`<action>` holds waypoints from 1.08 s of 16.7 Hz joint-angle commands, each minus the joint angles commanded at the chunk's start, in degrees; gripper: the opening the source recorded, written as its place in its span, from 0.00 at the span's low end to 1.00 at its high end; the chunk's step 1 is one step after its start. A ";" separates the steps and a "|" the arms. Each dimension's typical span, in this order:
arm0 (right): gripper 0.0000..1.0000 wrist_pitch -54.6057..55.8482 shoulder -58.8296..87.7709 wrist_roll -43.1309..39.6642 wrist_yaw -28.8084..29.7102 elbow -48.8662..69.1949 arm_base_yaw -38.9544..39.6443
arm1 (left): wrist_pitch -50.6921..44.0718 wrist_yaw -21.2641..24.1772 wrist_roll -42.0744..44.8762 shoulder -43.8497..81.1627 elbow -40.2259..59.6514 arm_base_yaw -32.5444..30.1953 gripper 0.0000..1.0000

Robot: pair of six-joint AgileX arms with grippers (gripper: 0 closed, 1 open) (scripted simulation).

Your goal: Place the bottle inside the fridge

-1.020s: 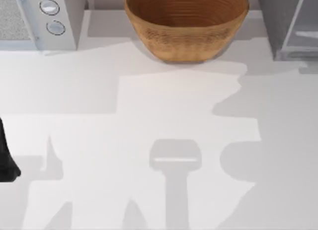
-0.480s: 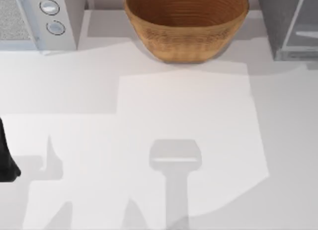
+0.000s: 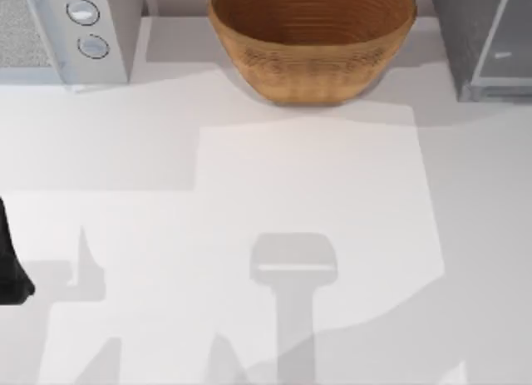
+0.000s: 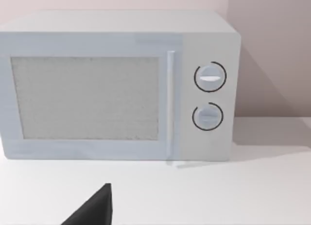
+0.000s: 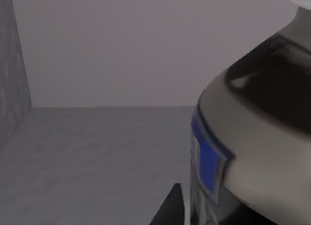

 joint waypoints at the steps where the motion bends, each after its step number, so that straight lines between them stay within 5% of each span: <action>1: 0.01 -0.74 1.01 0.03 0.22 3.37 0.21 | 0.00 0.00 0.00 0.00 0.00 0.00 1.00; 6: 0.01 -5.96 6.29 0.13 1.34 18.70 1.29 | 0.00 0.00 0.00 0.00 0.00 0.00 1.00; 12: 0.01 -8.51 8.90 0.00 1.95 20.94 1.86 | 0.00 0.00 0.00 0.00 0.00 0.00 1.00; 18: 0.46 -8.51 8.90 0.00 1.95 20.94 1.86 | 0.00 0.00 0.00 0.00 0.00 0.00 1.00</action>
